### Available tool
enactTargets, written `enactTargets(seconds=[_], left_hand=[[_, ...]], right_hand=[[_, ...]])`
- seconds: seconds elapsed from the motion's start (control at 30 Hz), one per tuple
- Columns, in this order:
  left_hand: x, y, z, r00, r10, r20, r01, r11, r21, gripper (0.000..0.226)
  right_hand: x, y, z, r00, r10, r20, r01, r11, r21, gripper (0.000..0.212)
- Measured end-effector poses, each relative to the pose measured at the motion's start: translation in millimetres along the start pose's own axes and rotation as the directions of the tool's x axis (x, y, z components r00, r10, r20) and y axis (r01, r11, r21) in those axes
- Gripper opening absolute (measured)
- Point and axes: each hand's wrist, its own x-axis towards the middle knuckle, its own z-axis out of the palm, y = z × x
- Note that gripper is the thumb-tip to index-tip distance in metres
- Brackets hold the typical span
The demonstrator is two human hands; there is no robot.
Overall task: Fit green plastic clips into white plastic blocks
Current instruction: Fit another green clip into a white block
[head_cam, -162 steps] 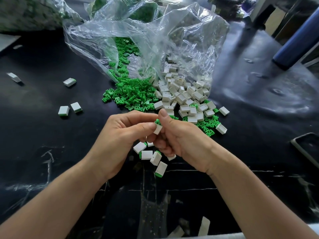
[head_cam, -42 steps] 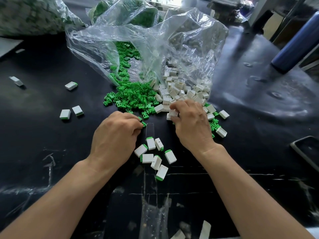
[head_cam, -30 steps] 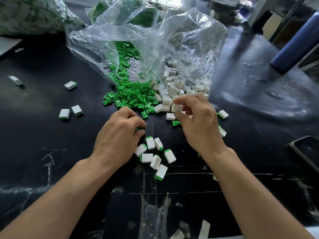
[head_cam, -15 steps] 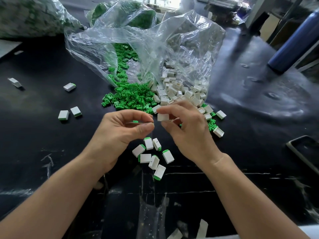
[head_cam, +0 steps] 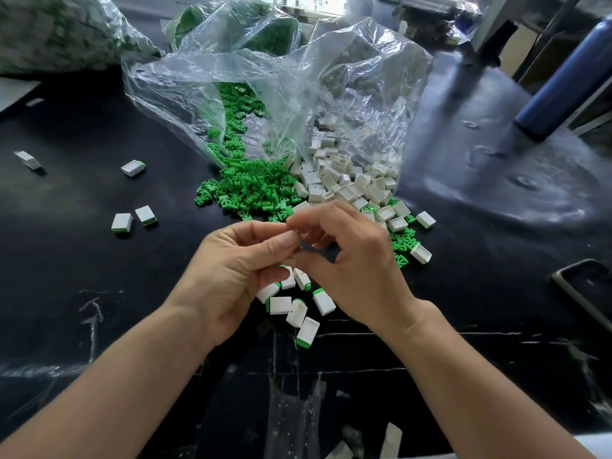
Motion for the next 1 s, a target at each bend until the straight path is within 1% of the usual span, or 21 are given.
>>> enactTargets(seconds=[0.1,0.23,0.33,0.5,0.6,0.7,0.77,0.9,1.0], left_hand=[[0,1,0,1.0,-0.017,0.005,0.017,0.999,-0.036,0.01],[2,2,-3,1.0,-0.022,-0.003,0.022,0.998,-0.051,0.011],[3,2,-2,1.0,0.002,-0.016,-0.003,0.999,-0.048,0.011],[2,-1,0,0.999,0.018,-0.046,-0.023,0.996,-0.092,0.011],[2,-2,1,0.999,0.012,-0.041,-0.016,0.995,-0.098,0.008],[2,-2,1,1.0,0.011,-0.022,-0.013,0.996,-0.094,0.01],[2,-2,1,1.0,0.008,-0.002,-0.008,0.996,-0.091,0.013],[1,-2,0,1.0,0.019,-0.001,-0.019,0.998,-0.067,0.027],[1,-1,0,1.0,0.031,-0.005,-0.031,0.997,-0.076,0.022]], right_hand=[[0,0,0,1.0,0.012,-0.013,-0.012,1.0,0.017,0.02],[0,-1,-2,0.997,0.075,-0.007,-0.075,0.997,0.024,0.019],[1,0,-2,0.996,0.084,-0.019,-0.084,0.996,0.02,0.02],[0,-1,0,0.996,0.083,0.012,-0.083,0.997,-0.005,0.03],[1,0,-1,0.994,0.105,-0.018,-0.105,0.994,-0.002,0.025],[1,-1,-3,0.989,0.142,-0.03,-0.14,0.989,0.054,0.02],[1,-1,-4,0.981,0.192,-0.022,-0.189,0.976,0.109,0.02],[3,1,-8,0.959,0.284,0.019,-0.282,0.938,0.2,0.023],[4,3,-11,0.956,0.29,0.038,-0.292,0.937,0.195,0.022]])
